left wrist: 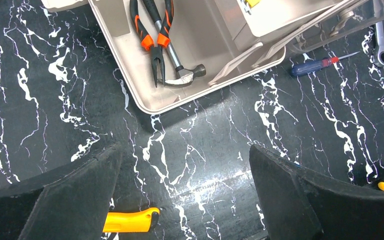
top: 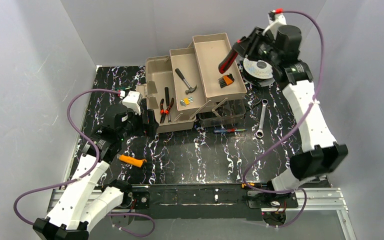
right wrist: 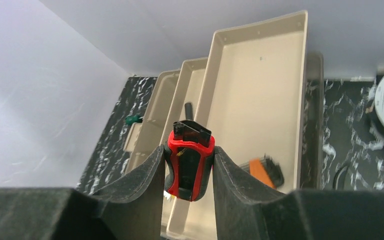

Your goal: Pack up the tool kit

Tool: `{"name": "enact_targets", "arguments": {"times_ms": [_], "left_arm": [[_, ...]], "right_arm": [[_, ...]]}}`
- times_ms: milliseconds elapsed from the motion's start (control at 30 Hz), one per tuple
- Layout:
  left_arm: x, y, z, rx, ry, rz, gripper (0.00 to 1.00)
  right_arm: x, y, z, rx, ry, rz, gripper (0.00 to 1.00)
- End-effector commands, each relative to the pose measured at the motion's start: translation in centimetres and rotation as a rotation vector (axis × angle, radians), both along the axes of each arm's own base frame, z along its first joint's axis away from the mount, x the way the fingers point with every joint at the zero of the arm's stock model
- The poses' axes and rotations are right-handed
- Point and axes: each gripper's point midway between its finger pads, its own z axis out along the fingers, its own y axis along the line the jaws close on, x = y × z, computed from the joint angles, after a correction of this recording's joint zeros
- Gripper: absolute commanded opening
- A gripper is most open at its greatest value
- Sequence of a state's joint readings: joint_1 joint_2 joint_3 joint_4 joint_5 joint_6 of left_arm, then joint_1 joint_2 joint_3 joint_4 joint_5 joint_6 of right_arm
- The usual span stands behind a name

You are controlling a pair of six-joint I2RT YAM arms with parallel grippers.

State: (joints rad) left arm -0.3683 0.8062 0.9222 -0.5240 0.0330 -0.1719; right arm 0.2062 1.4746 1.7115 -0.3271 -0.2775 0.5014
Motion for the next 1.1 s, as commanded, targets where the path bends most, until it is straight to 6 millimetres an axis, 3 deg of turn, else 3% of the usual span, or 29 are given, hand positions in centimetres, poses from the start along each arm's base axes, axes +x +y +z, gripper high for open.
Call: {"name": "enact_targets", "arguments": {"times_ms": [0,200,233,267,300,333,533,700,833,1067], "left_arm": [[0.0,0.4,-0.5,0.020,0.013,0.008,1.00],[0.3,0.5,-0.8,0.033,0.025,0.017,1.00],[0.3,0.5,-0.9,0.033,0.027,0.018,1.00],[0.4,0.5,-1.0,0.035,0.030,0.016,1.00],[0.4,0.5,-1.0,0.036,0.031,0.016,1.00],[0.5,0.5,-1.0,0.038,0.034,0.018,1.00],[0.7,0.6,-1.2,0.038,0.043,0.020,0.99],[0.7,0.4,-1.2,0.033,0.050,0.018,1.00],[0.7,0.4,-1.2,0.030,0.051,0.016,0.99],[0.5,0.5,-1.1,0.020,0.041,0.017,1.00]], "right_arm": [[3.9,1.7,0.6,-0.160,-0.071,-0.040,0.01],[8.9,3.4,-1.7,-0.229,-0.043,-0.079,0.02],[9.5,3.5,-2.0,-0.231,-0.038,-0.078,0.06],[10.0,3.7,-2.1,-0.231,-0.039,-0.077,0.18],[10.5,3.9,-2.3,-0.228,-0.035,-0.079,0.59],[10.8,4.0,-2.4,-0.226,-0.031,-0.081,0.70],[11.0,4.1,-1.9,-0.218,-0.053,-0.081,0.81],[9.6,3.9,-0.6,-0.222,-0.089,-0.062,0.84],[7.3,3.0,-0.1,-0.225,-0.083,-0.066,0.84],[0.6,0.5,-2.7,-0.238,-0.070,-0.080,0.84]]}}
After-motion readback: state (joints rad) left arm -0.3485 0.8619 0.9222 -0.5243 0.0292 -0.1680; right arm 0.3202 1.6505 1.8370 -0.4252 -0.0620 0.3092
